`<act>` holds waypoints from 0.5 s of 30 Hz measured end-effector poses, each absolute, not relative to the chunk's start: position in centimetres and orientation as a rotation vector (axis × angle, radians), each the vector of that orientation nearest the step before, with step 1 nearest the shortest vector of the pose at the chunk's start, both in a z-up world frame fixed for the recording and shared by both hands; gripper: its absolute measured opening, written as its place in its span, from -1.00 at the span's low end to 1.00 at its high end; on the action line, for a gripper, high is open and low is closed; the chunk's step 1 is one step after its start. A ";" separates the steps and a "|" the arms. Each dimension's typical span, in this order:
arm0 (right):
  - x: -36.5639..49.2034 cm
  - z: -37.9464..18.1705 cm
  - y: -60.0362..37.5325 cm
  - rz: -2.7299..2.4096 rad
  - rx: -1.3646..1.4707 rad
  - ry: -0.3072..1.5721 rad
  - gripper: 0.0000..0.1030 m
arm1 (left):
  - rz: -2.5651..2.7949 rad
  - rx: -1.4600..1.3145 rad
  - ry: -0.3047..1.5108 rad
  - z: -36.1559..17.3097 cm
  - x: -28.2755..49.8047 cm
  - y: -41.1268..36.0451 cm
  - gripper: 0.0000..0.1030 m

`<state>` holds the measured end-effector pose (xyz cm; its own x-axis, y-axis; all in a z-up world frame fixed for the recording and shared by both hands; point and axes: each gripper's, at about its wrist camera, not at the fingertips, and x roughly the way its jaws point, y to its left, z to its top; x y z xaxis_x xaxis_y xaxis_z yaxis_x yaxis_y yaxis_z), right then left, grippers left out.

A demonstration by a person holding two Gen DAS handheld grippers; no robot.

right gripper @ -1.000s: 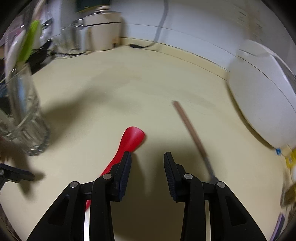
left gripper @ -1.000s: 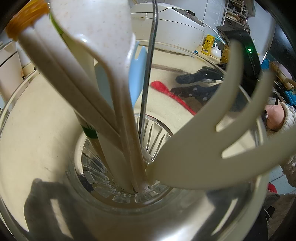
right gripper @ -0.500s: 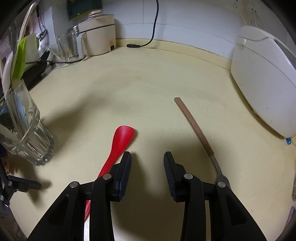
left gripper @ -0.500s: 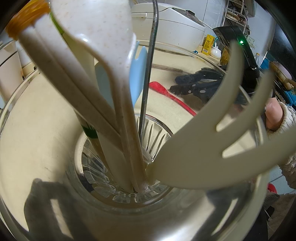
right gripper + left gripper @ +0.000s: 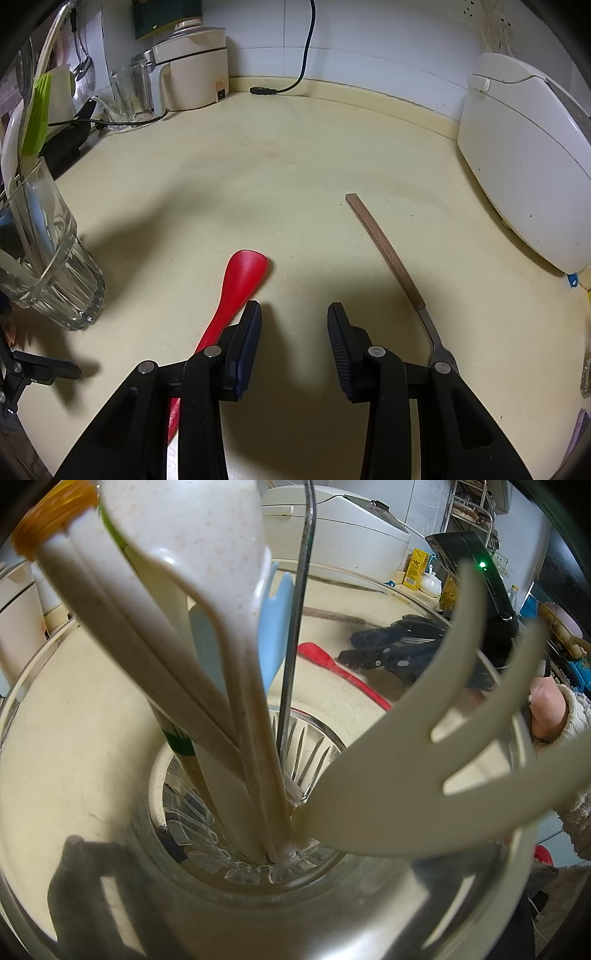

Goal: Organize utensils
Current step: 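Lower the right tool around the red spoon's bowl and close it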

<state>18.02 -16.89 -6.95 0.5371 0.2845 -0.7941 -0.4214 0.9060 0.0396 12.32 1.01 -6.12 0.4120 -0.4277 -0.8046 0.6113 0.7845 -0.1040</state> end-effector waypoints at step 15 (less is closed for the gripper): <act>18.1 -6.9 -17.0 0.415 -0.151 0.914 -0.27 | -0.660 0.219 0.941 -6.1 12.3 1.0 0.92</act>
